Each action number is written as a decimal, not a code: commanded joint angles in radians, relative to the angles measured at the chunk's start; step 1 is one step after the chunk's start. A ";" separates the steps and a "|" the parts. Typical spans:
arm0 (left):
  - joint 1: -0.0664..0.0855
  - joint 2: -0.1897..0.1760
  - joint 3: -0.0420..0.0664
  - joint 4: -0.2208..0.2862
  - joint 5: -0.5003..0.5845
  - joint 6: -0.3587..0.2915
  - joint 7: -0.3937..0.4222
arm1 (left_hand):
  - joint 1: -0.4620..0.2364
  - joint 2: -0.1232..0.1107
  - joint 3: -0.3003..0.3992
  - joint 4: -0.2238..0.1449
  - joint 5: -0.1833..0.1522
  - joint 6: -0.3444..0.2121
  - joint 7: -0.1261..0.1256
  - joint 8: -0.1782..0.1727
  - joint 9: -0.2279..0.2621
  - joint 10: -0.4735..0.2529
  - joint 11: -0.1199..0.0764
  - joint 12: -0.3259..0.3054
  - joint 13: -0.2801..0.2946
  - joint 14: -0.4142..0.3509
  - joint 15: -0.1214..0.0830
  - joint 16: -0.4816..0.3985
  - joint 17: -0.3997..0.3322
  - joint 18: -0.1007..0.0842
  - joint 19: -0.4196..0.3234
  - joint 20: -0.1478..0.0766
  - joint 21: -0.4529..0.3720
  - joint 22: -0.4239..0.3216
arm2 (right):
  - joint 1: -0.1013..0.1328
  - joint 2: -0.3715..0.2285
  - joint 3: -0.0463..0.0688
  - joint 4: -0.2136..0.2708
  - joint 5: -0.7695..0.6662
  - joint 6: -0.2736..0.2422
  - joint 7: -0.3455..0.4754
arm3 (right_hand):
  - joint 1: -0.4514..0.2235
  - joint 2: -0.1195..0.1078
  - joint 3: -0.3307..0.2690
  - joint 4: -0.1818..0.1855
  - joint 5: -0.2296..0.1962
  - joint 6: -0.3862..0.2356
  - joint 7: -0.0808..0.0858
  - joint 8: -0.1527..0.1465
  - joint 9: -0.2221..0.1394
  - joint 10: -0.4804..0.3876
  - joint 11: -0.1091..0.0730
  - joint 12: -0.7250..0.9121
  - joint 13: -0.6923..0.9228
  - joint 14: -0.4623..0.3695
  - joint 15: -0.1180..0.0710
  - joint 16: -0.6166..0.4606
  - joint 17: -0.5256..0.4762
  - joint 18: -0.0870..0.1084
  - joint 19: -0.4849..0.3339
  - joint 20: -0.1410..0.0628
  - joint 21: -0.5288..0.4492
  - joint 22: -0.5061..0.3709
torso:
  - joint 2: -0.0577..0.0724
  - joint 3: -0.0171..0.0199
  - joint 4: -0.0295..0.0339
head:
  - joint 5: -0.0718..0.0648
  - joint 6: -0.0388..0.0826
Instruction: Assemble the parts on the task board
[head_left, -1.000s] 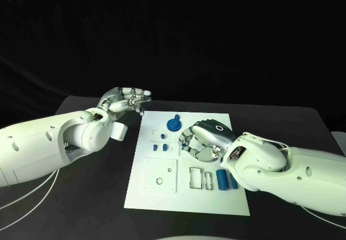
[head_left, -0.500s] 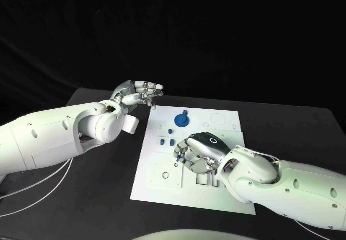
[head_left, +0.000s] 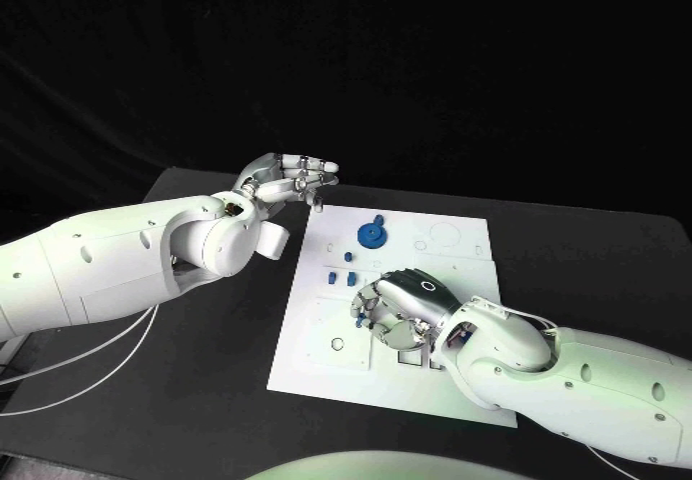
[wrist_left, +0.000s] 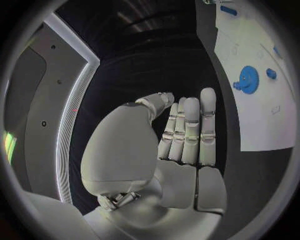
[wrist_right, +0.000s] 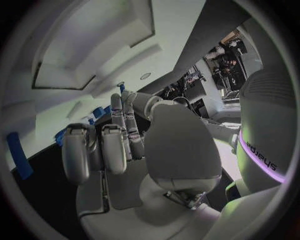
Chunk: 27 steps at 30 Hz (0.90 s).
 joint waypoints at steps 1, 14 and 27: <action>0.001 0.002 0.001 0.000 0.007 0.009 0.013 | 0.002 0.007 0.001 -0.006 0.004 -0.007 -0.001 -0.004 -0.001 -0.007 -0.001 0.003 0.001 -0.003 0.007 -0.006 -0.002 0.006 0.004 0.001 -0.004 -0.001 | -0.002 0.003 -0.001 -0.001 -0.017 0.002 0.009 | -0.005 0.009 -0.001 -0.005 0.007 0.001 0.004 0.004 0.002 0.033 -0.033 0.005 0.001 0.049 -0.006 -0.001 -0.001 -0.013 0.036 -0.009 -0.005 0.195 | -0.001 -0.0004 -0.0001 | 0.002 -0.003; 0.001 0.002 0.001 -0.001 0.007 0.011 0.009 | 0.002 0.007 0.001 -0.006 0.004 -0.007 -0.001 -0.004 -0.001 -0.007 -0.001 0.003 0.001 -0.003 0.007 -0.006 -0.002 0.006 0.004 0.001 -0.004 -0.001 | -0.004 0.005 -0.002 -0.004 -0.049 0.046 -0.001 | -0.011 0.009 -0.005 -0.006 0.001 0.000 0.005 0.004 0.003 0.032 -0.032 0.003 0.002 0.049 -0.005 -0.002 -0.003 -0.013 0.034 -0.008 -0.009 0.193 | 0.000 0.0002 -0.0003 | 0.002 -0.007; 0.001 0.002 0.001 -0.002 0.007 0.012 0.006 | 0.000 0.008 0.000 -0.006 0.004 -0.009 -0.001 -0.004 -0.002 -0.010 0.000 0.004 0.001 -0.003 0.008 -0.006 -0.002 0.006 0.004 0.002 -0.005 -0.002 | -0.004 0.015 -0.004 0.001 -0.085 0.097 -0.023 | -0.038 0.002 -0.037 -0.004 0.011 -0.009 0.004 -0.001 0.005 0.023 -0.030 -0.012 0.003 0.047 -0.002 -0.005 -0.011 -0.010 0.027 -0.005 -0.020 0.189 | -0.001 -0.0006 0.0000 | 0.000 -0.007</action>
